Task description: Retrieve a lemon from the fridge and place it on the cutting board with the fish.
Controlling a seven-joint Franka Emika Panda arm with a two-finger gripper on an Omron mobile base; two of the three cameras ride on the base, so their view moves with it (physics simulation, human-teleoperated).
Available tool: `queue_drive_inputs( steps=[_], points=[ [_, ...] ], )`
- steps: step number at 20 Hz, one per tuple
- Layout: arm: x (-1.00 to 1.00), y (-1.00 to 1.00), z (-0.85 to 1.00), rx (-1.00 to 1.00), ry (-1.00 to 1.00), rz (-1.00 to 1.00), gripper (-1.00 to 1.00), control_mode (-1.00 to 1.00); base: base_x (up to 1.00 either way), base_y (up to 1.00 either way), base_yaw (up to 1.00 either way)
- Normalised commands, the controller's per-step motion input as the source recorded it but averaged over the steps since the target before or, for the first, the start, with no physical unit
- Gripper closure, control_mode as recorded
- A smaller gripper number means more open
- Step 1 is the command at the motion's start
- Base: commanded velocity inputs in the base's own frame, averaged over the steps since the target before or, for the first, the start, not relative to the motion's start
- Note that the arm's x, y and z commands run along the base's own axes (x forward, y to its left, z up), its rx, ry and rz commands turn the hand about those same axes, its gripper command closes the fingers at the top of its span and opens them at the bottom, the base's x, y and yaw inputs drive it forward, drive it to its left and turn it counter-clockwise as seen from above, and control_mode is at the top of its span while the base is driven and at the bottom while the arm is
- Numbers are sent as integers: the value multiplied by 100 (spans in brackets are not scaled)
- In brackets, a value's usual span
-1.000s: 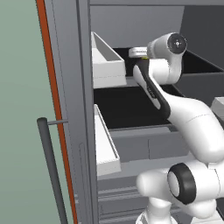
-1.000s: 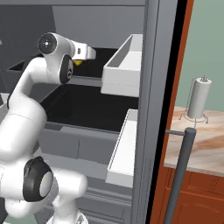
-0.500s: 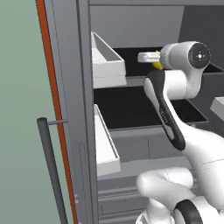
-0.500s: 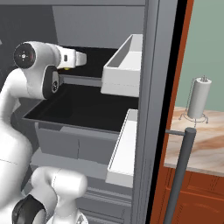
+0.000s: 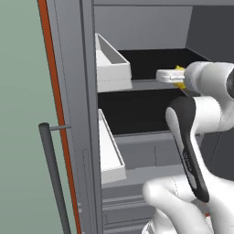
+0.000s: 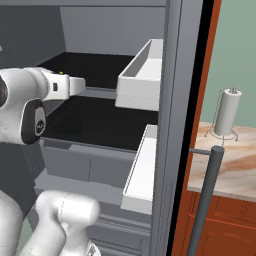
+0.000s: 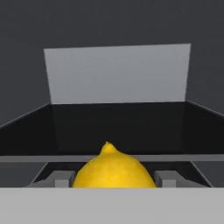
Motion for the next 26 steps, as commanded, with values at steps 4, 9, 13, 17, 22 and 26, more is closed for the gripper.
queue_drive_inputs(
  steps=[4,9,13,17,22,26],
  points=[
    [-100,0,0,0,1,0,100,-100,0,0,0],
    [-98,0,-10,0,7,0,100,-100,0,0,0],
    [-98,0,-3,0,6,0,100,-100,0,0,0],
    [-93,0,0,0,10,0,100,-100,0,0,0],
    [-43,0,-2,0,26,-2,100,-100,0,0,0],
    [0,0,-2,-1,41,-1,100,-100,0,0,0]
  ],
)
